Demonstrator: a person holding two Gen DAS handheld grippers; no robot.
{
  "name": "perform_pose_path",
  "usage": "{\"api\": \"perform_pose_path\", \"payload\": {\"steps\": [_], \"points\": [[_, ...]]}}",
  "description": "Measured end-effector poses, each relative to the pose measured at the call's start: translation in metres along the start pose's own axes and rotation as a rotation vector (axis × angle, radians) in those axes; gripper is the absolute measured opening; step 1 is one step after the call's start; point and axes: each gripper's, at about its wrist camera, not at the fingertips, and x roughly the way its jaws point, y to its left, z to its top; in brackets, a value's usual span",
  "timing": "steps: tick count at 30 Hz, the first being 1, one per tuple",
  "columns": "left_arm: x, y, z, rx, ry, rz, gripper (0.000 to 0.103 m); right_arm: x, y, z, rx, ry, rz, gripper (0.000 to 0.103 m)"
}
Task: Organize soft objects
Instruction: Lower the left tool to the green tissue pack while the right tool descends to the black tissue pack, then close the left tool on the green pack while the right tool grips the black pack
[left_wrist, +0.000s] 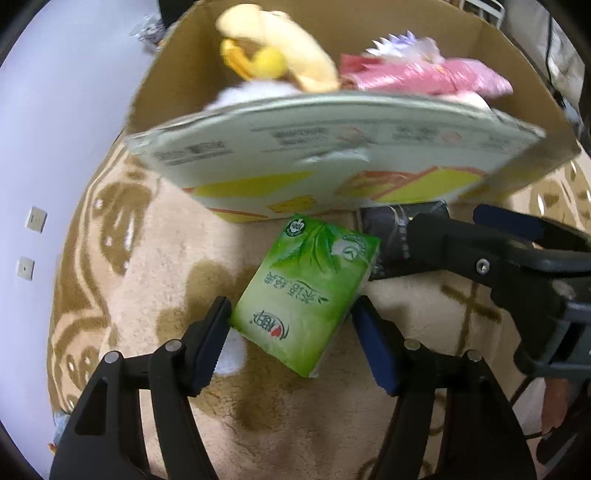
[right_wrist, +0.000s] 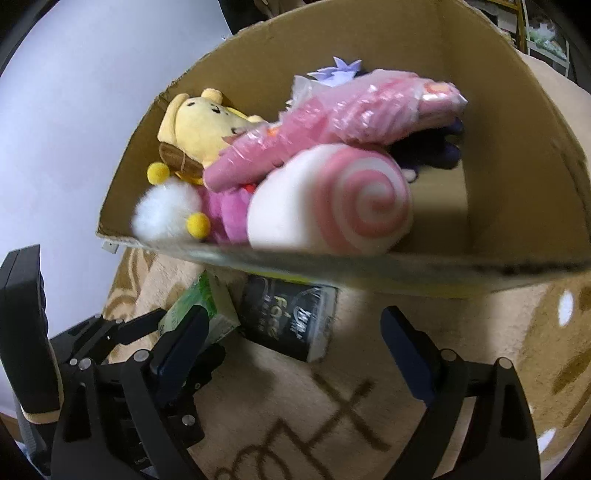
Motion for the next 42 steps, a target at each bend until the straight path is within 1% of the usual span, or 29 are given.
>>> {"api": "perform_pose_path", "payload": {"steps": [2,5,6,8,11,16,18,20,21,23,24,27,30,33,40,42], "points": [[-0.001,0.008,0.002,-0.033,-0.003,-0.003,0.066,0.003,0.007,0.003,0.001,-0.001,-0.004,0.098],[0.001,0.016,0.000,-0.063,0.003,0.007,0.066,0.011,0.013,0.004,0.003,0.010,-0.008,0.088],[0.002,0.022,0.000,-0.070,0.005,0.007,0.066,0.014,0.015,0.004,0.004,0.015,-0.012,0.088],[-0.001,0.017,0.000,-0.091,0.006,0.006,0.066,0.022,0.018,0.003,0.003,0.024,-0.024,0.088],[-0.004,0.023,0.000,-0.110,-0.003,0.017,0.066,0.033,0.021,0.003,0.002,0.027,-0.049,0.088],[-0.008,0.036,-0.005,-0.135,-0.002,0.036,0.066,0.037,0.024,0.006,0.007,0.013,-0.059,0.088],[-0.002,0.034,0.004,-0.144,0.003,0.036,0.066,0.040,0.028,0.006,0.007,0.011,-0.074,0.088],[-0.002,0.038,0.005,-0.154,0.003,0.037,0.066,0.030,0.021,0.002,0.006,0.011,-0.089,0.087],[0.001,0.043,0.004,-0.156,0.002,0.040,0.066,0.028,0.019,0.001,0.007,0.011,-0.092,0.087],[-0.009,0.048,0.001,-0.158,-0.005,0.057,0.066,0.030,0.020,-0.001,0.005,0.015,-0.109,0.087],[-0.008,0.062,-0.012,-0.159,-0.008,0.060,0.066,0.031,0.022,-0.002,0.001,0.016,-0.121,0.087],[-0.007,0.077,-0.016,-0.177,-0.013,0.064,0.066,0.035,0.032,-0.009,-0.020,0.011,-0.155,0.087],[-0.016,0.077,-0.019,-0.198,-0.018,0.060,0.065,0.039,0.037,-0.013,-0.010,0.001,-0.159,0.087],[-0.016,0.082,-0.021,-0.209,-0.022,0.063,0.065,0.040,0.038,-0.014,-0.008,-0.001,-0.164,0.087],[-0.022,0.083,-0.022,-0.230,-0.029,0.055,0.065,0.047,0.054,-0.023,-0.071,-0.009,-0.251,0.087],[-0.023,0.083,-0.023,-0.235,-0.030,0.054,0.065,0.048,0.056,-0.024,-0.069,-0.014,-0.260,0.084]]}}
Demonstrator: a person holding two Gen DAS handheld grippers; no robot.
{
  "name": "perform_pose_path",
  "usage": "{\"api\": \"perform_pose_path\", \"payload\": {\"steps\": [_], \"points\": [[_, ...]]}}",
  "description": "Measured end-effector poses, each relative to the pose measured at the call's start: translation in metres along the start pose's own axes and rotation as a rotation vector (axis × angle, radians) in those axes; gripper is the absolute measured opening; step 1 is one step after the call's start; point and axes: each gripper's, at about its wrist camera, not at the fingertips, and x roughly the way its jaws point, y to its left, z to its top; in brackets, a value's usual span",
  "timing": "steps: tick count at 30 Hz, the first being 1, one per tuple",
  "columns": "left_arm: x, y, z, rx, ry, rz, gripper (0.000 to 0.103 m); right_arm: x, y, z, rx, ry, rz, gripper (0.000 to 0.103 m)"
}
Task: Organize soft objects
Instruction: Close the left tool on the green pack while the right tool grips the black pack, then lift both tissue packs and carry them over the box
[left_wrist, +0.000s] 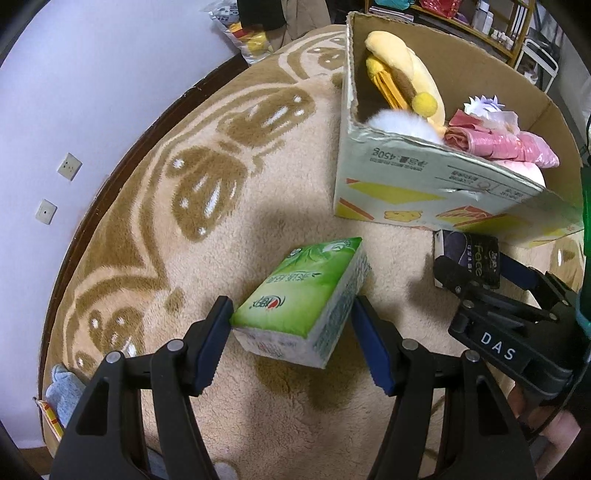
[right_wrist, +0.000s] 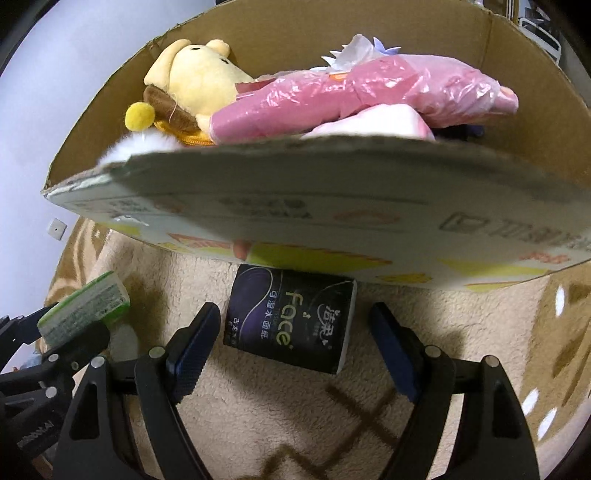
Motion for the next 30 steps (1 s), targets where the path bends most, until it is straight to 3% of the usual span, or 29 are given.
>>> {"api": "perform_pose_path", "payload": {"steps": [5,8,18,27,30], "points": [[0.001,0.004,0.001,-0.018,-0.002,-0.006,0.065,0.001,0.007,-0.003,-0.030,-0.015,-0.043,0.071],[0.000,0.005,0.002,-0.024,-0.017,-0.006,0.064,-0.003,0.010,-0.004,-0.038,-0.026,-0.049,0.068],[-0.031,0.004,0.003,-0.007,-0.128,-0.039,0.064,-0.062,0.000,-0.018,-0.013,-0.173,-0.015,0.067],[-0.076,-0.002,0.004,0.023,-0.303,-0.054,0.063,-0.124,-0.004,-0.024,0.005,-0.311,0.022,0.067],[-0.087,-0.004,0.005,0.036,-0.349,-0.046,0.053,-0.143,-0.012,-0.019,-0.002,-0.353,0.035,0.067]]}}
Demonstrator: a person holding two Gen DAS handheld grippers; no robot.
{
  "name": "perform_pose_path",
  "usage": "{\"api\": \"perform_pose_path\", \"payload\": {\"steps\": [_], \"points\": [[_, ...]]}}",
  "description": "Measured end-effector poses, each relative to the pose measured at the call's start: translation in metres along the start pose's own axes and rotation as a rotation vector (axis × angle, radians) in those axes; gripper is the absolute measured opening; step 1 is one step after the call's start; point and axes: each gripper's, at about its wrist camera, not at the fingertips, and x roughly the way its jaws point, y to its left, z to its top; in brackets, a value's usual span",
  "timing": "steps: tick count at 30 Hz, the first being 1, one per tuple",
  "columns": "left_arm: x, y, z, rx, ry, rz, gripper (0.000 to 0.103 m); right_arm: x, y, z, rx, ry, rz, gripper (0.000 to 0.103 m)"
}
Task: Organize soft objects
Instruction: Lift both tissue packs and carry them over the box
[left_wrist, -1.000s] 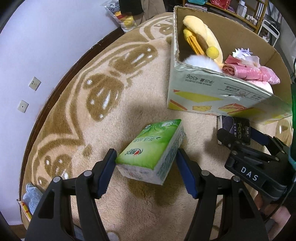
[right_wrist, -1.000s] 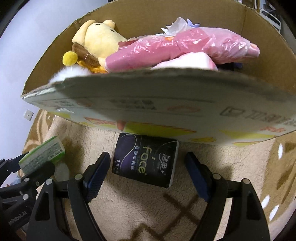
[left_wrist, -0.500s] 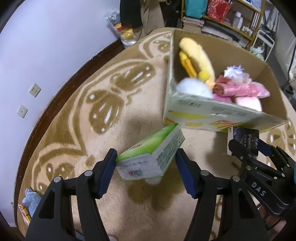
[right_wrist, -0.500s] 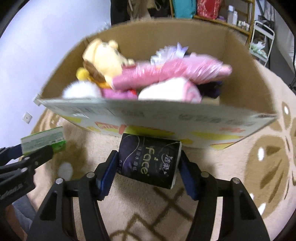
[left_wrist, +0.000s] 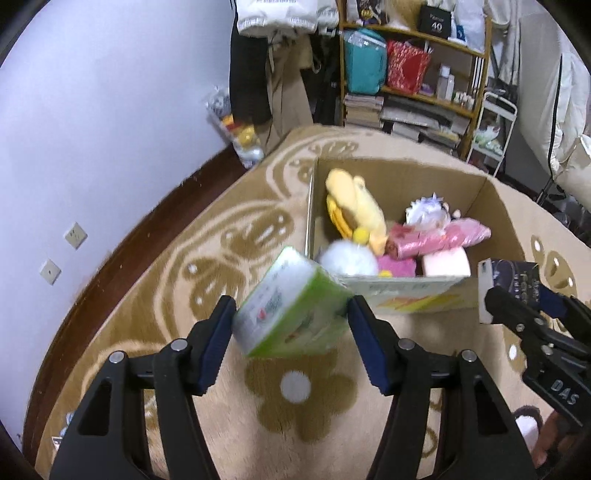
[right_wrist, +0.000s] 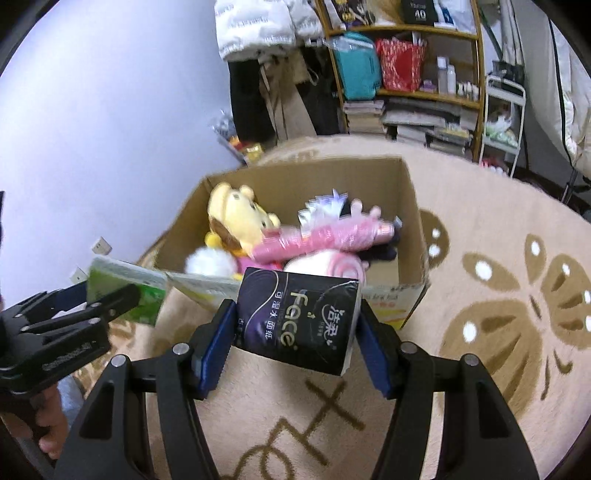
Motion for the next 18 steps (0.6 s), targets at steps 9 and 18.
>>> {"api": "perform_pose_path", "payload": {"steps": [9,18], "points": [[0.004,0.000,0.022,-0.013,-0.004,-0.113,0.013,-0.025,0.003,0.028,-0.028,-0.114,0.018,0.067],[0.039,0.021,0.003,-0.129,0.158,-0.105,0.043,-0.014,-0.001,0.033,-0.021,-0.108,0.035,0.067]]}}
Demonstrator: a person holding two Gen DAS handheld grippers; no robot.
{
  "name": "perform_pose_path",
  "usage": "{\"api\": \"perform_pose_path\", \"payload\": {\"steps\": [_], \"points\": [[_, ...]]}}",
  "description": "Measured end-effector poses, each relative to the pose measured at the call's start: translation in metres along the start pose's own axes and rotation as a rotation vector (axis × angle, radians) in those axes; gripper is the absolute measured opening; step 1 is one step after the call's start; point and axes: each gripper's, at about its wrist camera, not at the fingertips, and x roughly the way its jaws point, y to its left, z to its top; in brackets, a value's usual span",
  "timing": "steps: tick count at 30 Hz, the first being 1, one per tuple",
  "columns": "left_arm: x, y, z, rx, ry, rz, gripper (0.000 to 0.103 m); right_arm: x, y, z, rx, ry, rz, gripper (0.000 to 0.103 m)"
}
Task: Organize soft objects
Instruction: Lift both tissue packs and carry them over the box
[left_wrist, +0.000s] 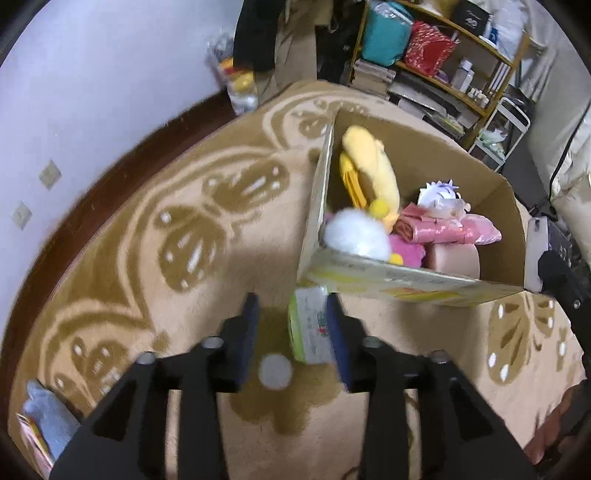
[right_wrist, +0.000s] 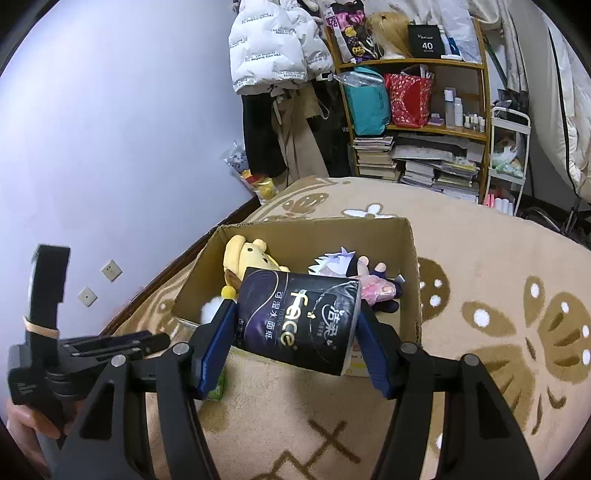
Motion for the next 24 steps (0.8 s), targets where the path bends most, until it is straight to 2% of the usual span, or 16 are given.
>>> {"api": "perform_pose_path", "payload": {"steps": [4,6,11,15,18,20,24], "points": [[0.011,0.004,-0.004,-0.048,0.039,-0.045,0.047,0.002,-0.001,-0.002,0.003,0.008,0.007,0.067],[0.015,0.002,-0.005,-0.045,0.049,-0.041,0.050,0.003,-0.002,-0.003,0.002,0.011,0.006,0.067],[0.022,-0.007,-0.005,-0.021,0.056,-0.037,0.051,0.004,-0.004,-0.003,0.007,0.011,0.005,0.067],[0.035,-0.008,-0.005,-0.033,0.096,-0.025,0.045,0.005,-0.004,-0.003,-0.001,0.010,-0.003,0.067],[0.045,-0.008,-0.008,-0.048,0.127,-0.036,0.030,0.008,-0.007,-0.003,0.007,0.014,0.000,0.067],[0.050,-0.010,-0.009,-0.043,0.147,-0.042,0.027,0.009,-0.008,-0.004,0.008,0.015,-0.003,0.067],[0.046,-0.007,-0.011,-0.072,0.127,-0.022,0.025,0.009,-0.009,-0.003,-0.001,0.006,-0.007,0.067]]}}
